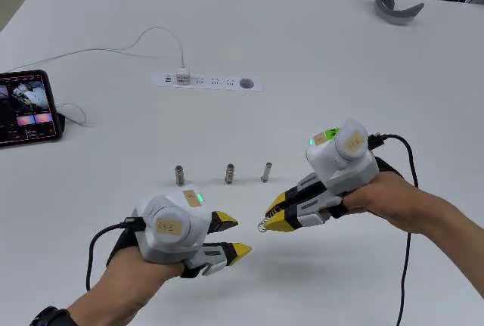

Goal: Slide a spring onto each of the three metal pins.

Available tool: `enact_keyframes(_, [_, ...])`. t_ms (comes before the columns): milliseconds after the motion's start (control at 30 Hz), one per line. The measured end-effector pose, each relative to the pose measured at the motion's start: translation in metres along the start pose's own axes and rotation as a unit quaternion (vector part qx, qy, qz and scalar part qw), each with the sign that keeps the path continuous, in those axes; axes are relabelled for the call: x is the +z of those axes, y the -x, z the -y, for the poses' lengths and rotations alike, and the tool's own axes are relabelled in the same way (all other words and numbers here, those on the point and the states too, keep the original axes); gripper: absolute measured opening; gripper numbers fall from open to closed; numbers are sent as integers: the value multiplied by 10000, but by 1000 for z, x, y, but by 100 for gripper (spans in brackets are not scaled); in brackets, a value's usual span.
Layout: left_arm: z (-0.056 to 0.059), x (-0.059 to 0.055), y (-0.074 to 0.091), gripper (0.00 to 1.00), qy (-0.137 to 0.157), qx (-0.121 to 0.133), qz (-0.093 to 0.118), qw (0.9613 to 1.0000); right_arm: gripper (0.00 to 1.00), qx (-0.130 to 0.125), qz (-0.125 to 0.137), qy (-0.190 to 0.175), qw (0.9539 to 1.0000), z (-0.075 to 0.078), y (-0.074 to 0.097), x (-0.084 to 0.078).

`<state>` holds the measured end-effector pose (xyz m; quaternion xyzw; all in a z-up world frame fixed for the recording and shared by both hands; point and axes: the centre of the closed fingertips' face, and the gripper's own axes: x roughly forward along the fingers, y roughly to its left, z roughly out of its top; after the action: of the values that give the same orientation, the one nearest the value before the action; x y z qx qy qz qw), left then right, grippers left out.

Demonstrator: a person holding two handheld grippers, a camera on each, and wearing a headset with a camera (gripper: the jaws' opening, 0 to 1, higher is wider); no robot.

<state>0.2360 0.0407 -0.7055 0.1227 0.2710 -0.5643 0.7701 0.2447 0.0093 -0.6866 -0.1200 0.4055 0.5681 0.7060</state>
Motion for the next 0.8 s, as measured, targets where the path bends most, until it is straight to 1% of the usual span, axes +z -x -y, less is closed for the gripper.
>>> enact_keyframes(267, [-13, -11, 8, 34, 234, 208, -25, 9995, 12, -137, -108, -37, 9998, 12, 6, -8])
enact_keyframes(500, [-27, -17, 17, 39, 442, 412, -4, 9982, 12, -252, -185, -69, 9995, 25, 11, -13])
enact_keyframes(633, [-35, -20, 22, 42, 562, 542, 3, 9969, 12, -340, -255, -78, 9991, 35, 13, -15])
enact_keyframes(800, [-43, -24, 29, 46, 653, 683, 6, 9955, 12, -359, -297, -16, 9989, 43, 15, -14])
